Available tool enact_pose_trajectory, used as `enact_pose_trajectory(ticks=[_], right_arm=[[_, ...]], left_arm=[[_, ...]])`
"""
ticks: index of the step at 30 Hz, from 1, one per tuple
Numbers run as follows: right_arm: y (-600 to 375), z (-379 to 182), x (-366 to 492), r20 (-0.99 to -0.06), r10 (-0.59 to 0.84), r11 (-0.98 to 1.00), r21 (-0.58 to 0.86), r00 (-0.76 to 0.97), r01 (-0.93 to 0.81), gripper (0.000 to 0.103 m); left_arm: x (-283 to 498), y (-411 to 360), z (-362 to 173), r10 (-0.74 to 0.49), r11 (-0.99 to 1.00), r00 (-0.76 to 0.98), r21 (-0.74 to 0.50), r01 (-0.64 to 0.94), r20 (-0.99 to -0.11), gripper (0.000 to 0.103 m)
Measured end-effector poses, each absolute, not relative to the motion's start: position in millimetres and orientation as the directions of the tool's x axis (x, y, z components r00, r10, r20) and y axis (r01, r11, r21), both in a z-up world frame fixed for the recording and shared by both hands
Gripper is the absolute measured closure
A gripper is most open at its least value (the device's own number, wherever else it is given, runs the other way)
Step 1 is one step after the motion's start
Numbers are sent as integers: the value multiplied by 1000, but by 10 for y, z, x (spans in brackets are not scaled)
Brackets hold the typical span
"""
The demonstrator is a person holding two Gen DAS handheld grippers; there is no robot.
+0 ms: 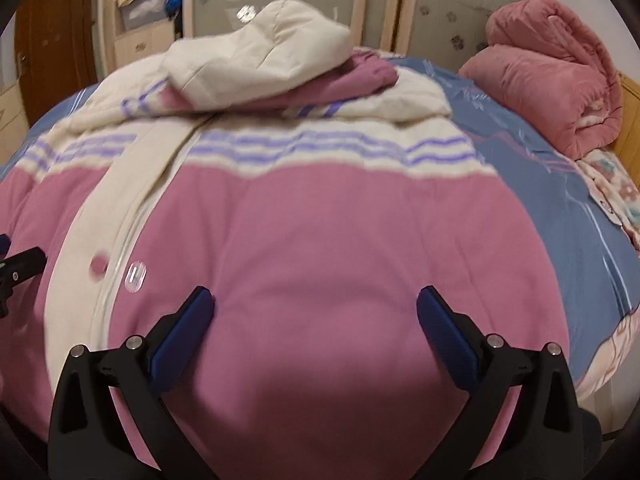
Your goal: Fold large clothes
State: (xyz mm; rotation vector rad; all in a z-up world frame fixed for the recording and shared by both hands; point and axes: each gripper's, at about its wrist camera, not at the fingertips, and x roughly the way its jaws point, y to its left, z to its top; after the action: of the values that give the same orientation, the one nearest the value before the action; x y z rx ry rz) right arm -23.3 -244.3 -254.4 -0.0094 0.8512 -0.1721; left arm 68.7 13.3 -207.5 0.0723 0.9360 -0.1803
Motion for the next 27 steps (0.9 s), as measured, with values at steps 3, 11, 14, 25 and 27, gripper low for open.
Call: enact_pose_trajectory(ticks=[3, 11, 14, 25, 27], right_arm=[[-2519, -2316, -464, -744, -7, 996, 55, 668, 71, 1], [-3107, -2601, -503, -833, -129, 965, 21, 538, 263, 1], [-2873, -2446, -645, -794, -106, 981, 15, 599, 192, 1], [-1548, -1529, 684, -515, 606, 780, 534, 606, -326, 1], [-1117, -1505, 1160, -545, 630, 769, 540, 554, -342, 1]], left_arm=[[587, 260, -1972, -170, 982, 557, -96, 160, -813, 2], [650, 457, -2162, -140, 989, 499, -100, 108, -855, 2], [489, 681, -1935, -117, 993, 563, -105, 55, -818, 2], [444, 1212, -2403, -181, 970, 427, -233, -72, -886, 2], [414, 1174, -2456, -219, 964, 416, -262, -49, -883, 2]])
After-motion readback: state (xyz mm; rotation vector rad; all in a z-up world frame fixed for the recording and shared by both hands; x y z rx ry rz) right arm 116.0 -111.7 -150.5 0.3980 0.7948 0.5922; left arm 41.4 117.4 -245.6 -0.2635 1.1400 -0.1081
